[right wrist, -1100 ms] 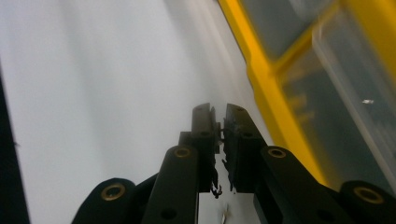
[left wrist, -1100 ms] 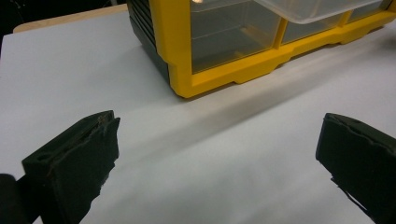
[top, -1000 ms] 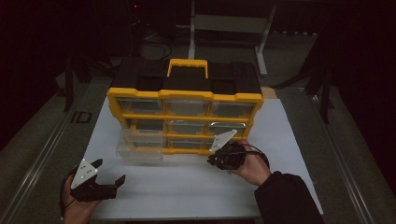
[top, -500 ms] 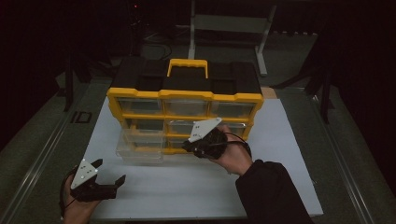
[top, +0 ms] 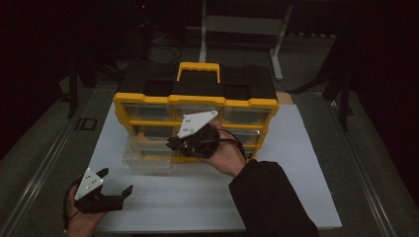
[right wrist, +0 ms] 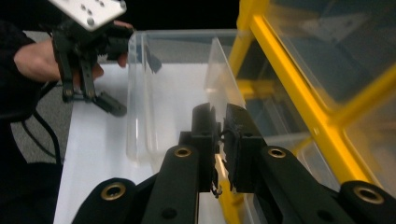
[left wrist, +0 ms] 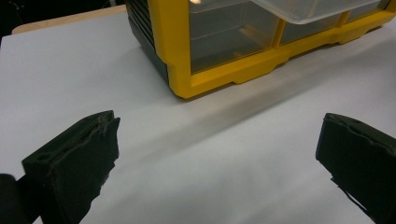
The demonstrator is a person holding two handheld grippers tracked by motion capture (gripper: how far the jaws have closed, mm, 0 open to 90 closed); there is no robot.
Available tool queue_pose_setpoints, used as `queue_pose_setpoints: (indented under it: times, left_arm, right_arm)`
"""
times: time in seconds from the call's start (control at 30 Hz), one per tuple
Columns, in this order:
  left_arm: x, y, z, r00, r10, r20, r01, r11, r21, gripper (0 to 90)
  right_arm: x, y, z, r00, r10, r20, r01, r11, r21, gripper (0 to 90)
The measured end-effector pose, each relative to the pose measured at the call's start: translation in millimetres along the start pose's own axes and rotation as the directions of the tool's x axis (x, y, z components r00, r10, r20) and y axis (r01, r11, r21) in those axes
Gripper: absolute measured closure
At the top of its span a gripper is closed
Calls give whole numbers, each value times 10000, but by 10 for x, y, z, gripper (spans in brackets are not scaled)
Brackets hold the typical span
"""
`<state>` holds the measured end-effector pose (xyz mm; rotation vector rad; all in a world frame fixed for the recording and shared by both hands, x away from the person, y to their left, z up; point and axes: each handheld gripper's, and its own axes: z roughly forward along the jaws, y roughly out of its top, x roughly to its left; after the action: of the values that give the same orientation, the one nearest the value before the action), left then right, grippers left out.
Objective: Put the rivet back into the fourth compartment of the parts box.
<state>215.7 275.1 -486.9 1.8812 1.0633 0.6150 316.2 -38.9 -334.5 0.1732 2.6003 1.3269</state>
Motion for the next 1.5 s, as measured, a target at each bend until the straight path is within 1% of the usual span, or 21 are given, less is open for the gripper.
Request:
queue_pose_setpoints:
  times: [0.13, 0.3, 0.4, 0.67, 0.7, 0.73, 0.77, 0.8, 0.87, 0.9, 0.93, 0.97, 1.03, 1.1, 1.2, 1.23, 1.27, 1.3, 1.33, 1.37, 1.5]
  left_arm:
    - [1, -1, -1, 10000, -9, 10, 9, 10000, -4, 1]
    - [1, -1, 1, 10000, -4, 13, 4, 10000, 3, 1]
    - [0, 0, 0, 10000, 21, 11, -21, 10000, 13, 1]
    - [-3, 0, 2, 10000, 28, 23, -28, 10000, 14, 1]
    - [-3, 0, 2, 10000, 32, 26, -32, 10000, 18, 1]
    - [-3, -1, 2, 10000, 32, 23, -32, 10000, 21, 2]
    - [-3, -1, 2, 10000, 34, 29, -34, 10000, 17, 2]
    - [-3, -1, 2, 10000, 29, 31, -29, 10000, 18, 1]
    - [-3, -1, 2, 10000, 29, 29, -29, 10000, 17, 1]
    - [-2, -1, 0, 10000, 32, 25, -32, 10000, 16, 1]
    - [-2, -1, 1, 10000, 30, 23, -30, 10000, 19, 2]
    - [-3, -2, 0, 10000, 34, 23, -34, 10000, 14, 2]
    - [-4, -1, -1, 10000, 30, 24, -30, 10000, 16, 1]
    - [-4, -1, 1, 10000, 29, 23, -29, 10000, 21, 1]
    - [-9, 1, 1, 10000, 22, 17, -22, 10000, 21, 1]
    - [-9, 1, 1, 10000, 17, 10, -17, 10000, 17, 1]
    - [-9, 1, 1, 10000, 17, 10, -17, 10000, 17, 1]
    - [-7, 0, 3, 10000, 11, 9, -11, 10000, 25, 1]
    - [-7, 0, 3, 10000, 11, 11, -11, 10000, 30, 2]
    - [-7, 0, 3, 10000, 9, 11, -9, 10000, 25, 1]
    - [-9, 0, 3, 10000, -13, 0, 13, 10000, 6, 1]
  right_arm:
    - [15, 66, 63, 10000, 42, -81, -43, 9998, -208, 829]
    - [8, 119, 112, 9979, 374, -531, -408, 9971, -642, 828]
    - [15, 138, 152, 9969, 383, -687, -438, 9958, -800, 826]
    - [31, 171, 209, 9948, 514, -879, -597, 9937, -948, 820]
    - [31, 172, 211, 9943, 527, -927, -618, 9932, -986, 782]
    - [30, 171, 211, 9941, 539, -939, -634, 9928, -1016, 696]
    - [30, 168, 210, 9944, 546, -908, -643, 9921, -1079, 577]
    - [39, 162, 191, 9944, 573, -883, -667, 9920, -1074, 394]
    - [39, 162, 191, 9944, 573, -883, -667, 9920, -1074, 394]
    - [50, 158, 174, 9955, 588, -737, -663, 9924, -1034, 317]
    - [67, 129, 120, 9983, 493, -303, -519, 9944, -923, 203]
    - [76, 109, 95, 9991, 404, -103, -411, 9959, -805, 182]
    - [99, 48, 40, 9997, 140, 183, -131, 9988, -470, 162]
    - [116, -36, -13, 9993, -8, 367, 11, 10000, -76, 156]
    - [128, -192, -79, 9979, -206, 617, 168, 9980, 615, 162]
    - [131, -248, -99, 9970, -165, 757, 95, 9957, 921, 167]
    - [131, -248, -99, 9970, -165, 757, 95, 9957, 921, 167]
    - [124, -309, -115, 9959, -186, 885, 85, 9935, 1132, 167]
    - [108, -433, -144, 9942, -56, 1071, -120, 9866, 1626, 168]
    - [103, -464, -151, 9935, -41, 1134, -160, 9843, 1755, 170]
    - [69, -716, -239, 9910, 279, 1311, -580, 9711, 2316, 173]
